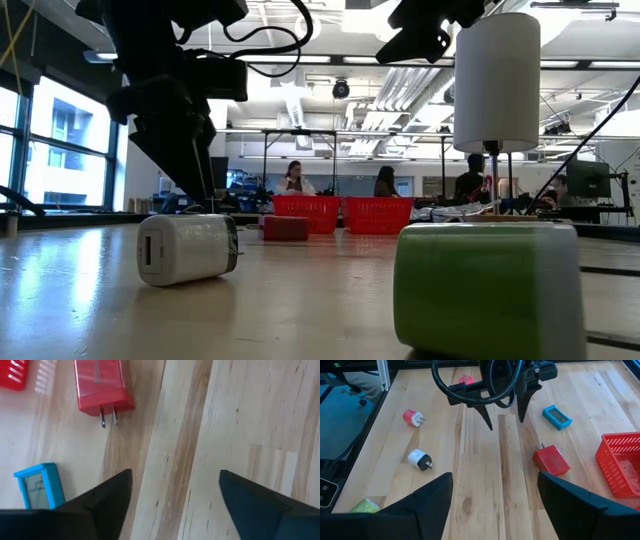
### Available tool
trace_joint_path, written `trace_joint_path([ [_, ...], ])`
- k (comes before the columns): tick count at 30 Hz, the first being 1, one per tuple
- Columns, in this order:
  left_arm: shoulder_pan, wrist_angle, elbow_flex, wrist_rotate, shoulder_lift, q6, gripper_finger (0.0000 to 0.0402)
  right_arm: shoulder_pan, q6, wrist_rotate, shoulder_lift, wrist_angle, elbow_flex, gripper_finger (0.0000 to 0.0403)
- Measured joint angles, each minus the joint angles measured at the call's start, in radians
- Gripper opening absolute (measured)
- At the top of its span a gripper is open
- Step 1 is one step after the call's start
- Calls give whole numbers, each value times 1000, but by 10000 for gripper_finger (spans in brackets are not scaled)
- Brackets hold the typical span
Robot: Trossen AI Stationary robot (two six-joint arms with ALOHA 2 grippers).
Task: Pick & Place Office items
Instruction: Put the red charger adapter into the right red bin
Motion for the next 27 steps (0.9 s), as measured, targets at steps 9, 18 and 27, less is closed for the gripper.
trace_joint_path([
  [9,3,17,-29,6,0,-22,325,0,0,0,0,0,0,279],
  [18,-8,387,-179,-46,-17,71,325,0,19,-7,0,-8,0,279],
  [27,-18,804,-419,-178,-69,104,325,0,17,-5,0,-5,0,279],
])
